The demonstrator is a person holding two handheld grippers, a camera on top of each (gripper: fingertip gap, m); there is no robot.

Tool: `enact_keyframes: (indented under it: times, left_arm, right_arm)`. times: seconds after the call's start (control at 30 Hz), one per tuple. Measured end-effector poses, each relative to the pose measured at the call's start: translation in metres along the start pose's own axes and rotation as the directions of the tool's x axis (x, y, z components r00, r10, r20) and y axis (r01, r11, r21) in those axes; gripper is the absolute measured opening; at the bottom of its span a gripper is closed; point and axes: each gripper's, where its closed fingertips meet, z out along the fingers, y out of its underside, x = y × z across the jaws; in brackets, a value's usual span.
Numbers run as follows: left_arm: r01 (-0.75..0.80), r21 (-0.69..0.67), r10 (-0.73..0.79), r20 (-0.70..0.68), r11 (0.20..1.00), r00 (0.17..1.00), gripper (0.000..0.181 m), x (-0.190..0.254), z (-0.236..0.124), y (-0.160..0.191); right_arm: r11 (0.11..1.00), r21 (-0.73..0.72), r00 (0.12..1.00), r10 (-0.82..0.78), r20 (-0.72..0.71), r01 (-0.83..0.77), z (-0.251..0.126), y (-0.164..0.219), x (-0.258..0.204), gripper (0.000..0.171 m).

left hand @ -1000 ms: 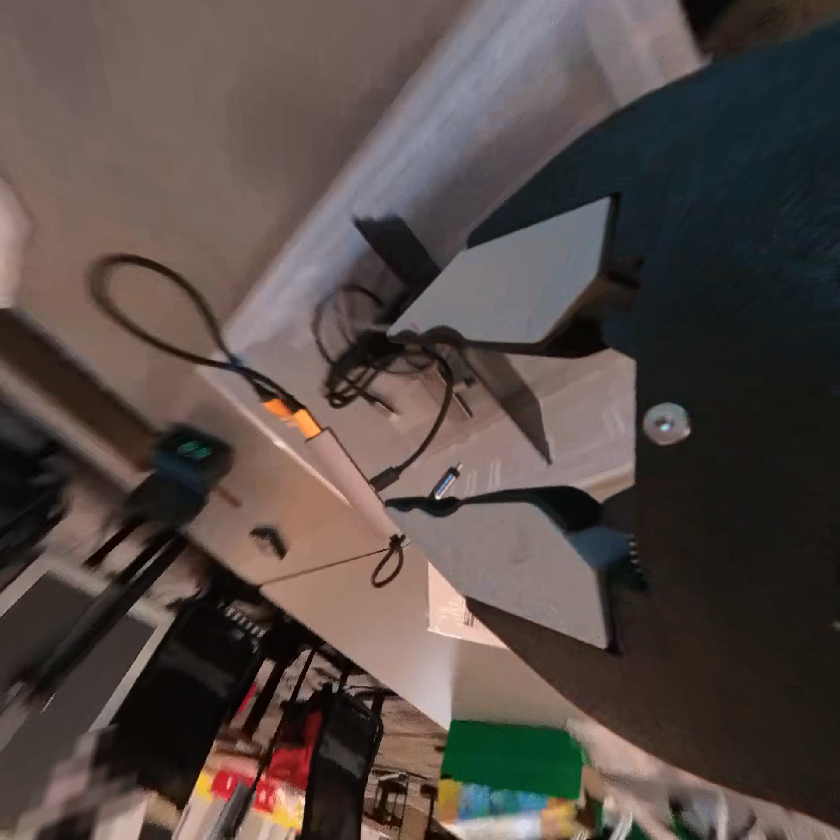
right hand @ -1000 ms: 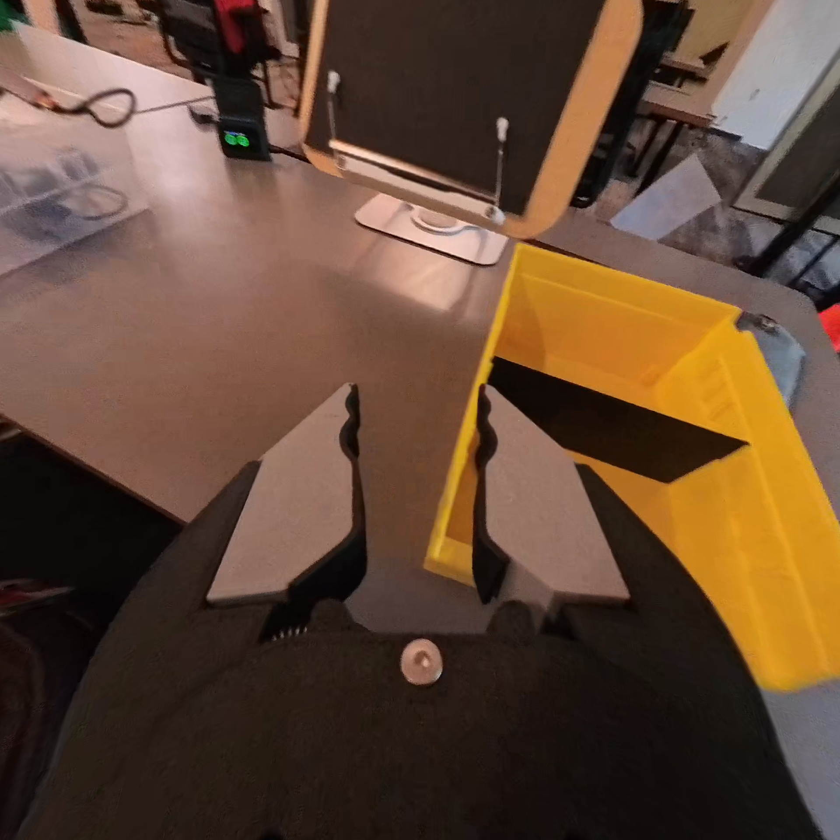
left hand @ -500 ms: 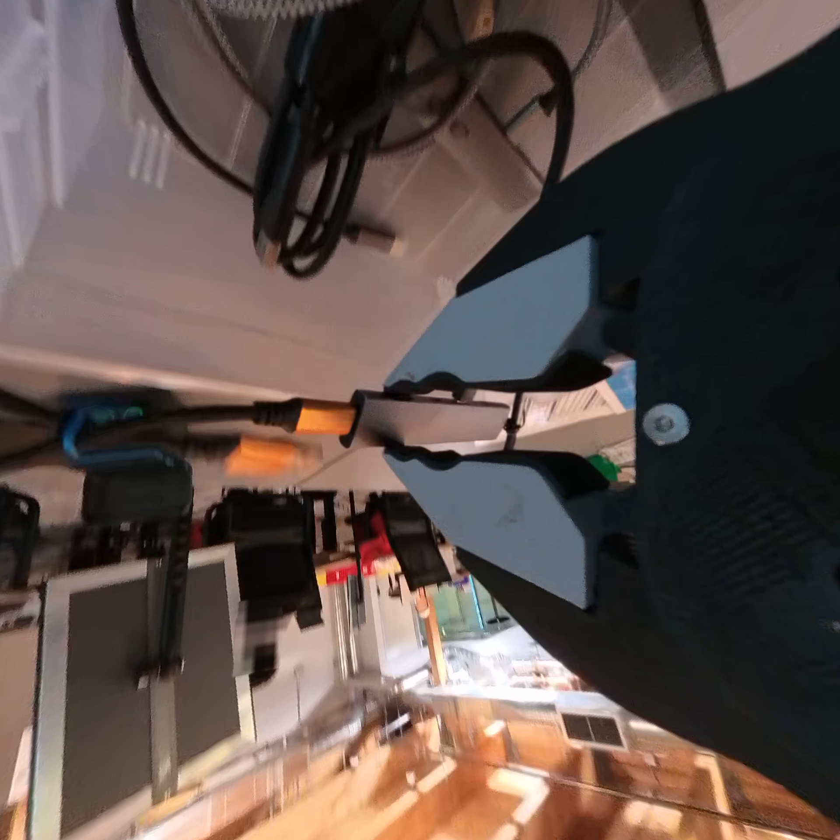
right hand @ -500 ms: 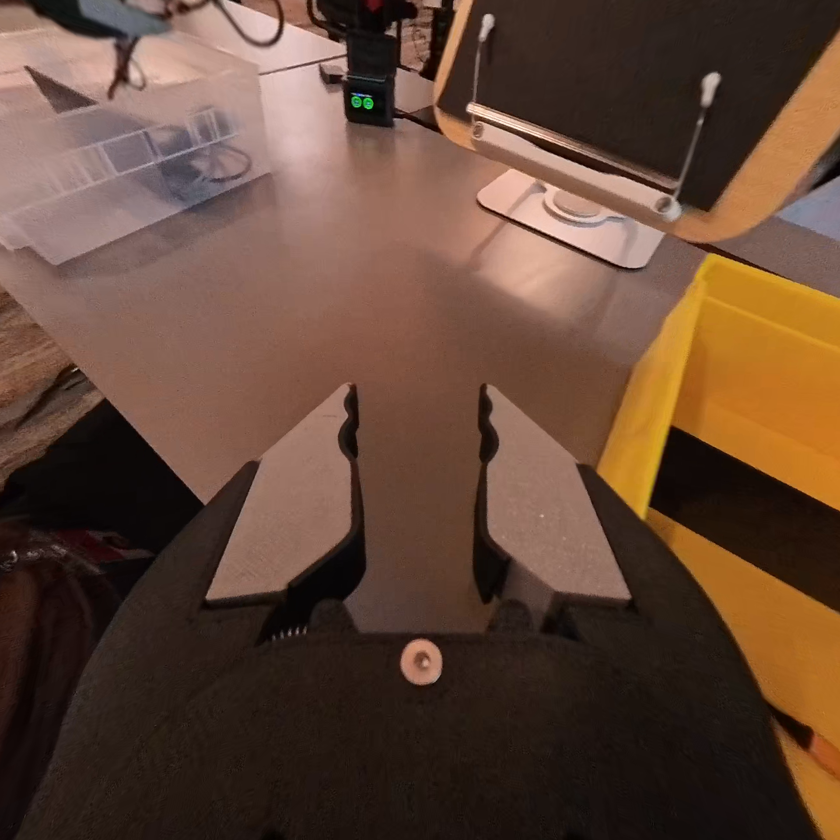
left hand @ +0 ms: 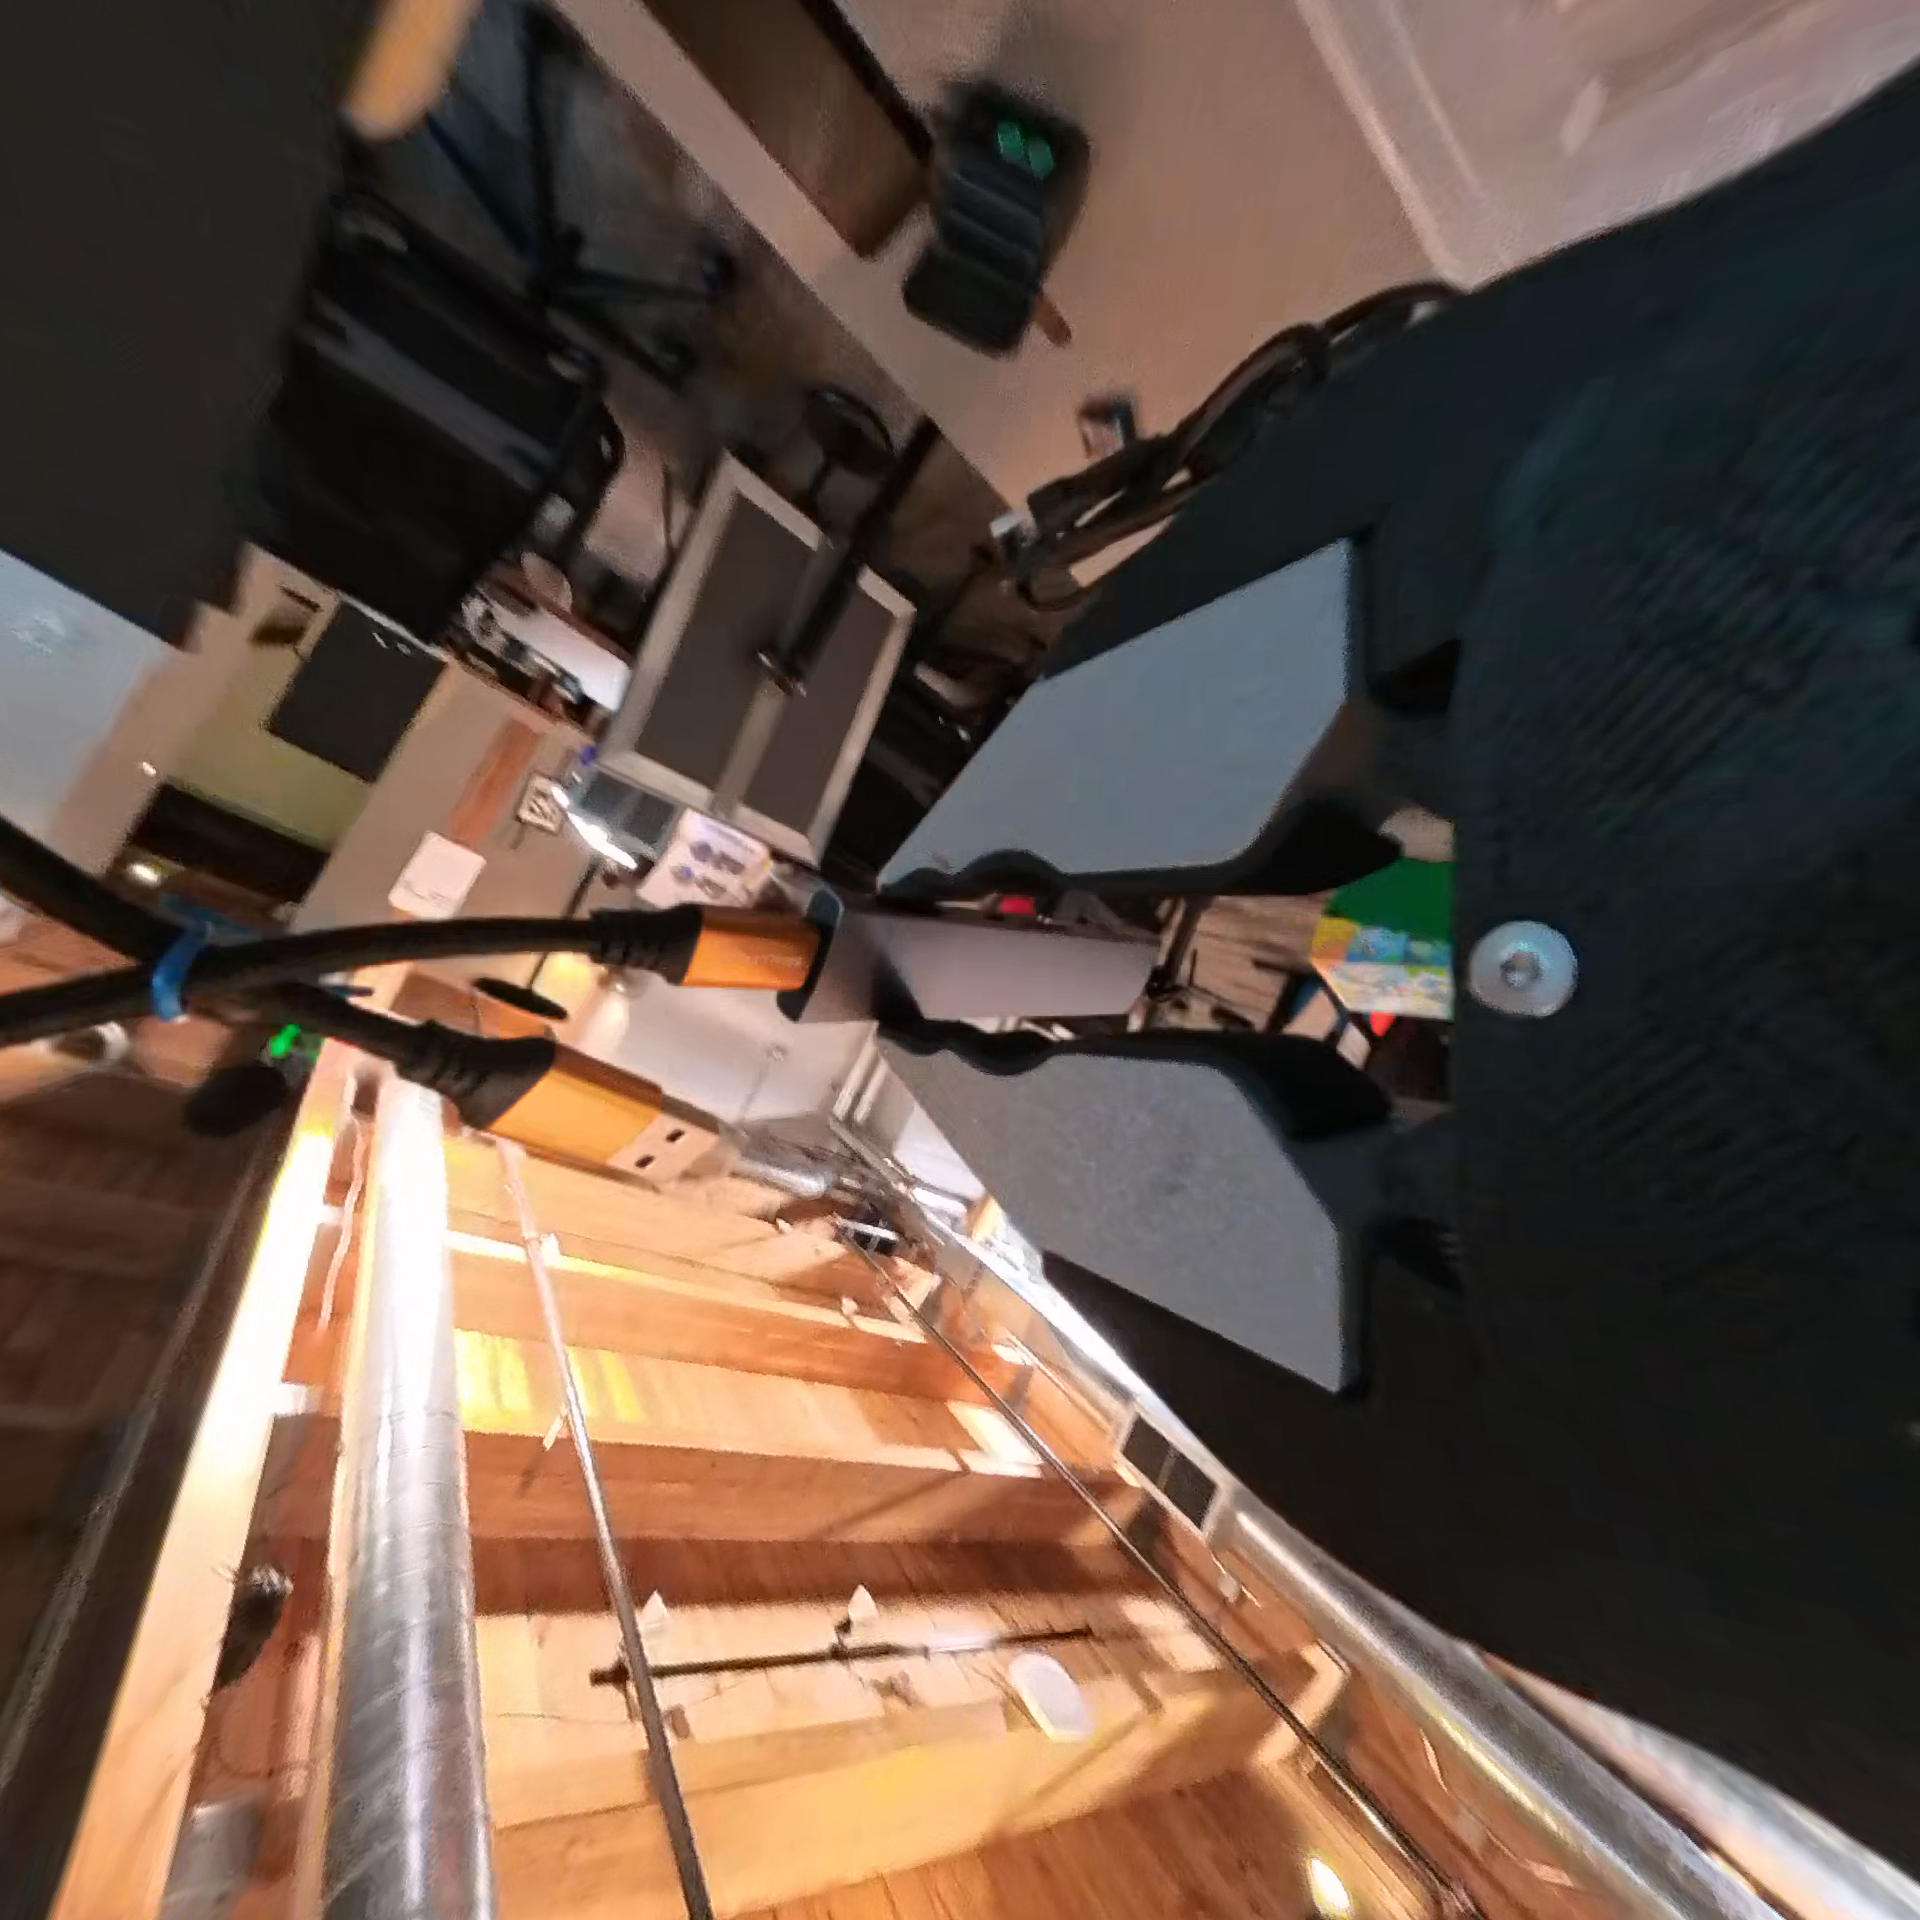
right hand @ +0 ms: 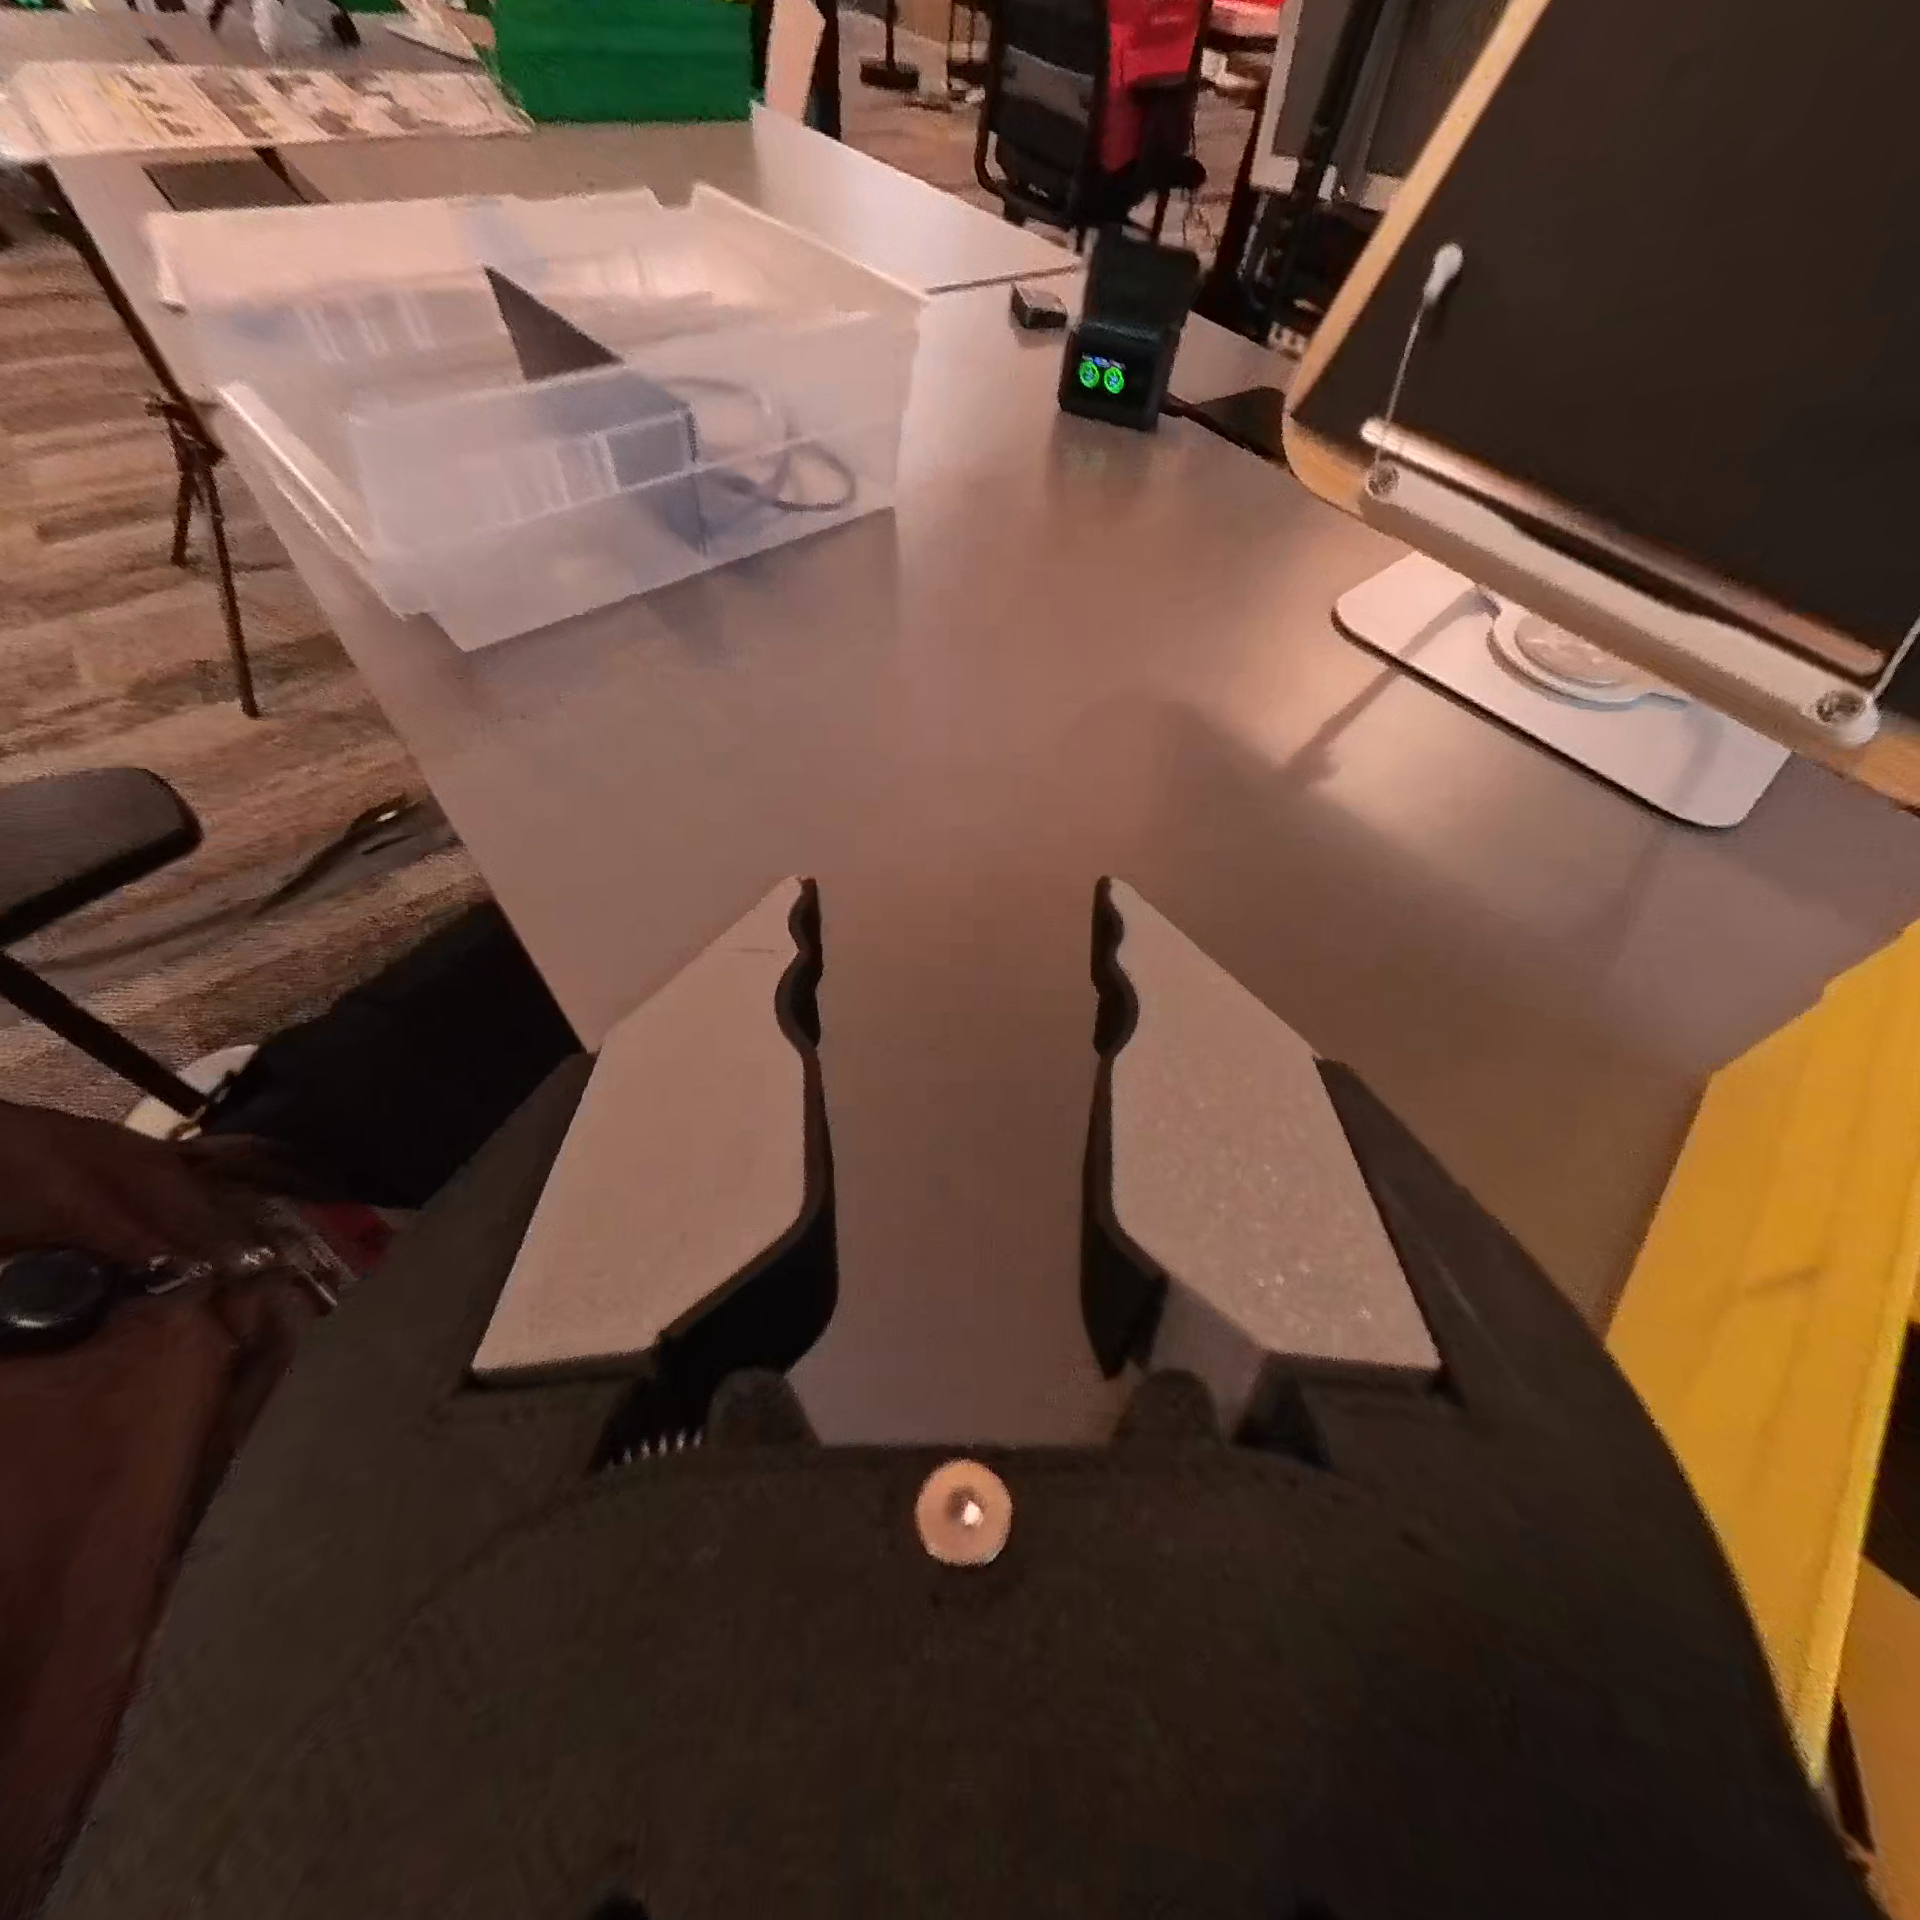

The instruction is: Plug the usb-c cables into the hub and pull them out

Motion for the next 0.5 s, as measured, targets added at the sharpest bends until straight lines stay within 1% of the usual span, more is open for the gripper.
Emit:
enact_keyframes:
  times: [0.03,0.1,0.17,0.23,0.3,0.33,0.37,0.4,0.5]
  left_arm:
    - [0.014,0.03,-0.013,-0.031,0.999,0.999,0.02,0.008,-0.008,-0.018]
    - [0.047,0.084,-0.036,-0.133,0.995,0.99,0.019,0.042,-0.028,-0.051]
    - [0.121,0.131,-0.087,-0.24,0.984,0.967,0.019,0.091,-0.052,-0.079]
    - [0.223,0.186,-0.167,-0.277,0.957,0.946,0.019,0.144,-0.079,-0.1]
    - [0.299,0.221,-0.233,-0.279,0.928,0.931,0.019,0.198,-0.103,-0.112]
    - [0.334,0.221,-0.264,-0.293,0.916,0.919,0.019,0.224,-0.113,-0.115]
    - [0.372,0.218,-0.295,-0.317,0.902,0.901,0.019,0.25,-0.12,-0.118]
    - [0.409,0.203,-0.325,-0.348,0.89,0.88,0.019,0.273,-0.125,-0.12]
    - [0.491,0.131,-0.397,-0.428,0.861,0.812,0.019,0.331,-0.129,-0.122]
  right_arm:
    - [1.0,0.02,1.0,-0.006,0.015,0.005,-0.002,-0.008,-0.005,0.05]
    - [0.997,0.069,0.998,-0.02,0.058,0.016,-0.006,-0.029,-0.016,0.05]
    - [0.995,0.101,0.989,-0.008,0.15,-0.007,-0.008,-0.051,-0.031,0.054]
    - [0.989,0.116,0.968,0.055,0.243,-0.086,-0.008,-0.072,-0.037,0.053]
    - [0.969,0.178,0.955,0.116,0.274,-0.169,-0.006,-0.095,-0.029,0.047]
    - [0.956,0.215,0.955,0.139,0.263,-0.199,-0.003,-0.105,-0.02,0.046]
    - [0.946,0.245,0.955,0.148,0.256,-0.212,0.002,-0.113,-0.014,0.049]
    - [0.941,0.26,0.956,0.149,0.252,-0.215,0.01,-0.117,-0.011,0.051]
    - [0.935,0.263,0.961,0.186,0.203,-0.236,0.043,-0.115,0.005,0.044]
